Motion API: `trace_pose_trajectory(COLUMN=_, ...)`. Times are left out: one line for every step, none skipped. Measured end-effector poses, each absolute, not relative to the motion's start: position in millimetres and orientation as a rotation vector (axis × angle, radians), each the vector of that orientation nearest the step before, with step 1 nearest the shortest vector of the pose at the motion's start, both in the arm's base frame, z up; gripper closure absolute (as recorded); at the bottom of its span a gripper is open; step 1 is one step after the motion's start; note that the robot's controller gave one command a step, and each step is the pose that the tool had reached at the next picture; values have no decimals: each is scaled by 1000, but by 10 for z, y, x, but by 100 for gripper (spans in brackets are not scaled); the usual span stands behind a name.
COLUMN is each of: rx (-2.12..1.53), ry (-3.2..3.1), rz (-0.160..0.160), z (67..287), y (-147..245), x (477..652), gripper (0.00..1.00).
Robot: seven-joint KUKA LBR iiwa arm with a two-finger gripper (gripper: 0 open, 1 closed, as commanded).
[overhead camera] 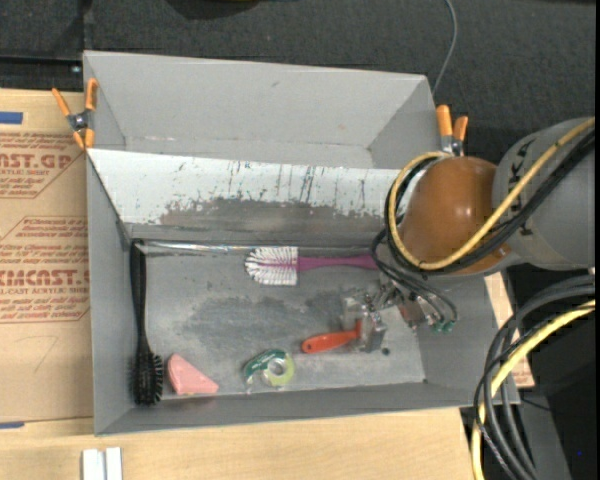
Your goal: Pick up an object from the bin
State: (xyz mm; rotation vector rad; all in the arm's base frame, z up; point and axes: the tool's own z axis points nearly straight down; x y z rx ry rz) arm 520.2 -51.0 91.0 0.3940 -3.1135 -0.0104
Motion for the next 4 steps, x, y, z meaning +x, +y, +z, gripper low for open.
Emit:
trace_pose_trajectory(rx=364, ry=-3124, rz=-10, z=1038, y=-505, x=5161, gripper=100)
trace_pose_trajectory(rx=434, ry=-3127, rz=-5, z=1608, y=-421, x=5255, gripper=100)
trace_pose_trajectory(rx=424, ry=-3112, rz=-11, z=2731, y=-420, x=5223, gripper=100)
trace_pose_trajectory(rx=503, ry=-3110, rz=-7, z=3546, y=-453, x=5155, gripper=100)
